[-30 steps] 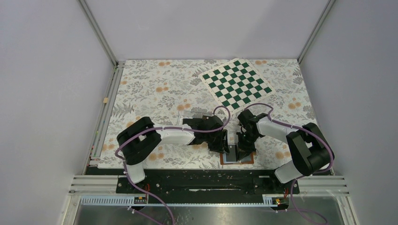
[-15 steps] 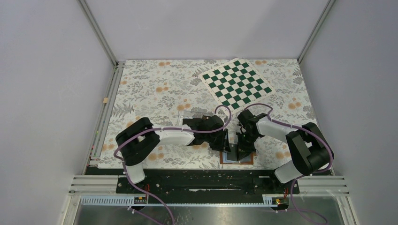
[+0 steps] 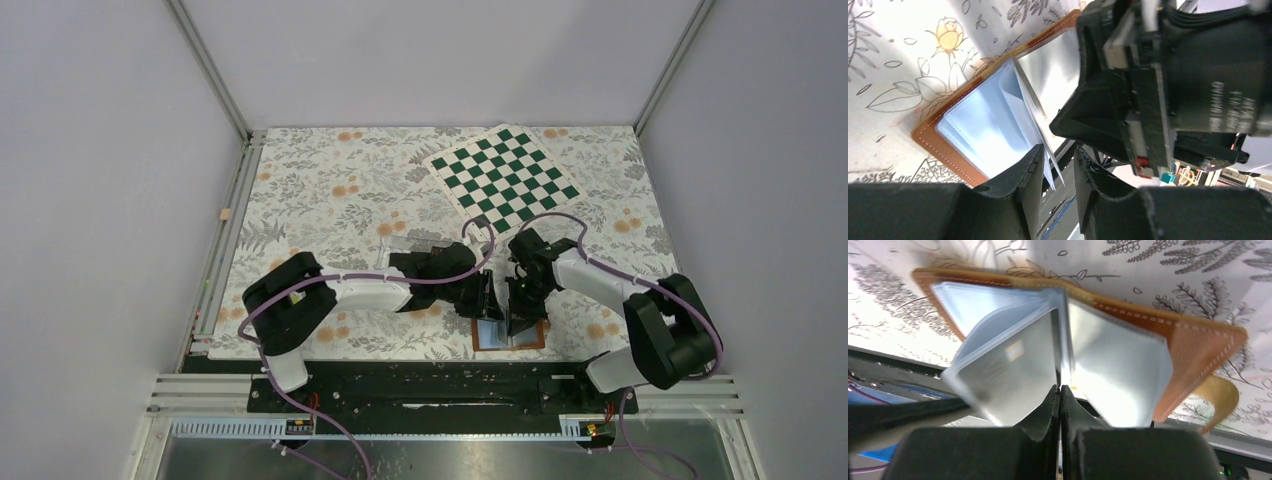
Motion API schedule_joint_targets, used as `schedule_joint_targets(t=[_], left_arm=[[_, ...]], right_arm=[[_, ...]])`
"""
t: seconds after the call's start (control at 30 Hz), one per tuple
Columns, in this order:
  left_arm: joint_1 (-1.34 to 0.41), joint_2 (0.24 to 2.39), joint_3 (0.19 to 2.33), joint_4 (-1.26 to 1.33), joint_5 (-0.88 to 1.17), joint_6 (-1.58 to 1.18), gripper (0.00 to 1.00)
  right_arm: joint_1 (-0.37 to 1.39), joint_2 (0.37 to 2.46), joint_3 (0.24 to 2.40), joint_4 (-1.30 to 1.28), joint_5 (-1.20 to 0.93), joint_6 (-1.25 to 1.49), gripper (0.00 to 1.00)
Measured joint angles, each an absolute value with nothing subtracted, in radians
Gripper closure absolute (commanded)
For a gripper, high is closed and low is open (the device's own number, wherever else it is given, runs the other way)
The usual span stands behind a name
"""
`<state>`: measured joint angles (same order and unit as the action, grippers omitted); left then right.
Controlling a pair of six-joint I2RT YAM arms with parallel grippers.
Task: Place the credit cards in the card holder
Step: Turn over the card slot in the card holder.
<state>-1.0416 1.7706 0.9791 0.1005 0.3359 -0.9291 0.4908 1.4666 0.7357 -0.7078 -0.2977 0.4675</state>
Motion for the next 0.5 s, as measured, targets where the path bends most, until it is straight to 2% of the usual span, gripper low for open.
schedule_joint_targets(t=[0.5], left_arm=[[-1.044,1.877,0.98,0.313,0.419,-1.044,0.7]], right_arm=[[0.44,1.28,0.815,-0.822,-0.191,0.466,1.0]])
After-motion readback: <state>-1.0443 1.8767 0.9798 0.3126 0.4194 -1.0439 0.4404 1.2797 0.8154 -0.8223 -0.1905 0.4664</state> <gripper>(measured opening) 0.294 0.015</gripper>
